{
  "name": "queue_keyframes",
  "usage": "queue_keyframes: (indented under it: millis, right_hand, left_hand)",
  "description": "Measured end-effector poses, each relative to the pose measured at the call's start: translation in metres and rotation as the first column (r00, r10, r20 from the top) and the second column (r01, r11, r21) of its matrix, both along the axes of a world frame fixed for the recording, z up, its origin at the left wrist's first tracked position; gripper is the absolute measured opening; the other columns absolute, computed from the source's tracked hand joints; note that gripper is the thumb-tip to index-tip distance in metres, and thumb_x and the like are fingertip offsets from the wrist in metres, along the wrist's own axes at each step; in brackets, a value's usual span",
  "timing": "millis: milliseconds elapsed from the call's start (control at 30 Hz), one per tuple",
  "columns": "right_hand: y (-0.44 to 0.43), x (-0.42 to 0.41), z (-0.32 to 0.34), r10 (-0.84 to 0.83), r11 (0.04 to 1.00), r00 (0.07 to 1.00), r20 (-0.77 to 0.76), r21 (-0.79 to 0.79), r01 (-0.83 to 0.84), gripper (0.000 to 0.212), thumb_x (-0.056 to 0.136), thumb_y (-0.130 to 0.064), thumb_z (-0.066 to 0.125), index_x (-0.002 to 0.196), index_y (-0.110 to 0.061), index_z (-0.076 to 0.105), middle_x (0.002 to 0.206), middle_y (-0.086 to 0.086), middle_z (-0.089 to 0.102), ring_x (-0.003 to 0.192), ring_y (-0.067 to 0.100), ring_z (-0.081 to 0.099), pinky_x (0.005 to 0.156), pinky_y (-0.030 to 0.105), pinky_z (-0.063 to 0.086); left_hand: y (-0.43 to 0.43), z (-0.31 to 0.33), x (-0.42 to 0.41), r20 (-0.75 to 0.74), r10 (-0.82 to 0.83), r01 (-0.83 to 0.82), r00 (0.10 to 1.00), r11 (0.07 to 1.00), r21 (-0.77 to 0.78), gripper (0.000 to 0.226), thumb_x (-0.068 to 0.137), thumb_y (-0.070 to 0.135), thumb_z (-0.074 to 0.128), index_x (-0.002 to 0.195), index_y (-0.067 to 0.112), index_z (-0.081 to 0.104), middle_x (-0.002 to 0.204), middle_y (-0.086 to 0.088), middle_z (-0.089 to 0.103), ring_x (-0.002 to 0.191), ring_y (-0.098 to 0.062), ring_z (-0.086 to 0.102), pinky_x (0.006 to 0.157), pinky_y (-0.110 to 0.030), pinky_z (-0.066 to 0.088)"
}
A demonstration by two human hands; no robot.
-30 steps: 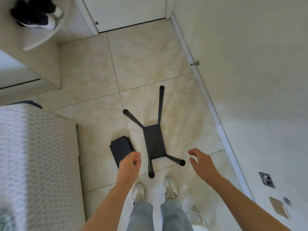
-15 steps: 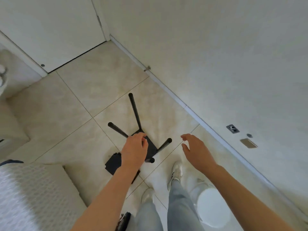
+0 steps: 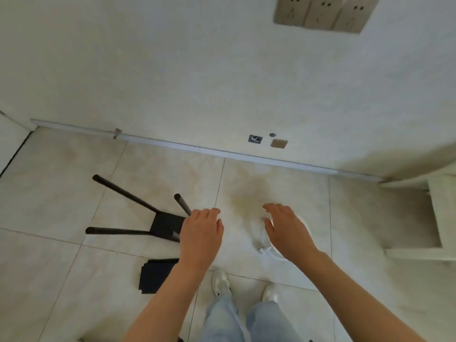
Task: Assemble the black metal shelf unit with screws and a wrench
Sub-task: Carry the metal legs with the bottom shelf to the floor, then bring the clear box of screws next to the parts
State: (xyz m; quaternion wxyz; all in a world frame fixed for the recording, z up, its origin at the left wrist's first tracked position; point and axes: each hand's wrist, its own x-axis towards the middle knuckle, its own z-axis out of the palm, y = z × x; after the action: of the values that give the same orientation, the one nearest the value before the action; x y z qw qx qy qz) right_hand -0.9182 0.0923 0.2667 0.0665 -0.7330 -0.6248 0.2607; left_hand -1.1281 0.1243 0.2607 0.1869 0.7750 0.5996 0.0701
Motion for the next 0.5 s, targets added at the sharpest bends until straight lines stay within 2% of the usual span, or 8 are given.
queue_keyframes:
  millis: [100, 200, 300, 500]
  right_hand:
    - [-0.045, 0.042, 0.001, -0.122, 0.992, 0.992, 0.041, -0.017, 0.123, 0.037, 0.103, -0.027, 0.042, 0.139, -0.021, 0.046, 0.134, -0.003, 0.056, 0.122, 0.017, 0.051, 0.094, 0.028, 0.044]
    - [-0.095, 0.087, 0.002, -0.218, 0.975, 0.972, 0.084, -0.025, 0.22, 0.038, 0.103, -0.028, 0.041, 0.14, -0.019, 0.044, 0.129, -0.002, 0.058, 0.119, 0.017, 0.052, 0.09, 0.026, 0.045]
    - [-0.147, 0.134, 0.005, -0.334, 0.941, 0.938, 0.094, -0.023, 0.338, 0.039, 0.103, -0.029, 0.042, 0.141, -0.019, 0.043, 0.129, -0.002, 0.058, 0.119, 0.017, 0.052, 0.093, 0.027, 0.046]
    - [-0.247, 0.232, 0.003, -0.509, 0.858, 0.859, 0.059, -0.043, 0.512, 0.039, 0.103, -0.028, 0.042, 0.141, -0.018, 0.043, 0.131, -0.002, 0.057, 0.122, 0.017, 0.049, 0.095, 0.028, 0.044]
  left_hand:
    - [-0.019, -0.001, 0.047, -0.045, -0.146, 0.146, 0.988, 0.989, -0.006, 0.034, 0.104, 0.03, 0.048, 0.134, 0.019, 0.06, 0.119, 0.003, 0.069, 0.114, -0.017, 0.06, 0.101, -0.033, 0.047]
    - [-0.042, 0.002, 0.102, -0.033, -0.255, 0.254, 0.966, 0.967, -0.016, 0.032, 0.103, 0.029, 0.049, 0.131, 0.02, 0.062, 0.116, 0.004, 0.069, 0.111, -0.016, 0.06, 0.095, -0.03, 0.048]
    - [-0.072, 0.008, 0.163, -0.003, -0.346, 0.346, 0.938, 0.938, -0.008, 0.027, 0.1, 0.024, 0.056, 0.124, 0.017, 0.067, 0.109, 0.002, 0.072, 0.104, -0.019, 0.063, 0.089, -0.032, 0.049]
    - [-0.14, 0.01, 0.285, 0.0, -0.451, 0.451, 0.892, 0.891, -0.044, 0.031, 0.101, 0.025, 0.051, 0.13, 0.018, 0.062, 0.113, 0.003, 0.069, 0.112, -0.021, 0.058, 0.09, -0.034, 0.047]
